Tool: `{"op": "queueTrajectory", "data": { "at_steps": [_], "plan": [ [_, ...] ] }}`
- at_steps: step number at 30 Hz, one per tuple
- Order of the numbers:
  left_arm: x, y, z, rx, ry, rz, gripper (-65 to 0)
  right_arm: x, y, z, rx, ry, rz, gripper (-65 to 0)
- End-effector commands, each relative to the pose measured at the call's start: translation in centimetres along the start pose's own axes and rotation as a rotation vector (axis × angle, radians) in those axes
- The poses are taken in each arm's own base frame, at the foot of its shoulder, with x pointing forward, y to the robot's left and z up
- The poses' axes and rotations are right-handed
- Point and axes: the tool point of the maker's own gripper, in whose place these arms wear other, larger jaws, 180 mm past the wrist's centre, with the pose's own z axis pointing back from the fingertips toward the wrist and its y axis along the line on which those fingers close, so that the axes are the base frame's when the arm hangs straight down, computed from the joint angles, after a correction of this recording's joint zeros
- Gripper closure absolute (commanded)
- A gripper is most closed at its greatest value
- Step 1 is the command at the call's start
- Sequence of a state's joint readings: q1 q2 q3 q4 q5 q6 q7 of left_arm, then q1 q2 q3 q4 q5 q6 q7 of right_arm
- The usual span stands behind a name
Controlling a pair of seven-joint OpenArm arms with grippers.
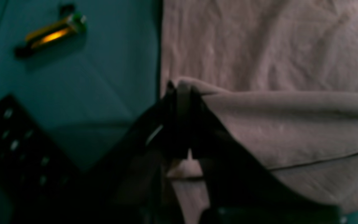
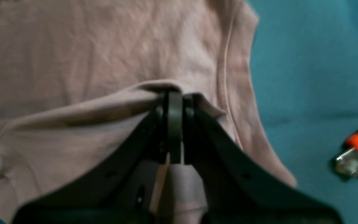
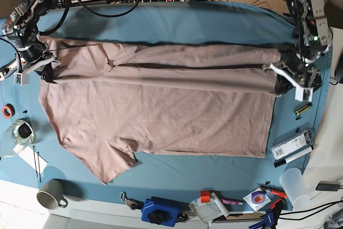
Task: Fold the T-shirt properly
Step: 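Release the folded edge and raise both grippers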
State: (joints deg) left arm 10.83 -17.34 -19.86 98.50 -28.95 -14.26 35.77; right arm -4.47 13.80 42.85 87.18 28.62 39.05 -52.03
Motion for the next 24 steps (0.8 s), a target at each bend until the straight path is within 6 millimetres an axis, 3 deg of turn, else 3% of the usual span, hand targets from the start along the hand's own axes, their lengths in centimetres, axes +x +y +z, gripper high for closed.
{"op": "queueTrajectory", "data": {
  "at_steps": [1, 4, 10, 16, 24],
  "plan": [
    [1.6, -0.2, -0.4, -0.013, -0.042, -0.019, 0.0, 2.3, -0.4, 0.1, 0.002, -0.068, 0.008, 0.0],
    [1.6, -1.0, -2.1, -0.020, -0.019, -0.072, 0.0, 2.1, -0.6, -0.5, 0.003, -0.060, -0.012, 0.0],
    [3.4, -0.5, -4.3, 0.028, -0.038, -0.103, 0.0, 1.9, -1.1, -0.6, -0.023, -0.055, 0.006, 0.0],
    [2.9, 0.5, -6.9, 0.038, 0.014, -0.073, 0.0, 2.4, -1.2, -0.5, -0.030, -0.079, 0.011, 0.0],
    [4.4, 0.7, -7.5, 0.040, -0.030, -0.066, 0.0, 2.5, -1.2, -0.5, -0.034, -0.088, 0.015, 0.0]
  ]
}}
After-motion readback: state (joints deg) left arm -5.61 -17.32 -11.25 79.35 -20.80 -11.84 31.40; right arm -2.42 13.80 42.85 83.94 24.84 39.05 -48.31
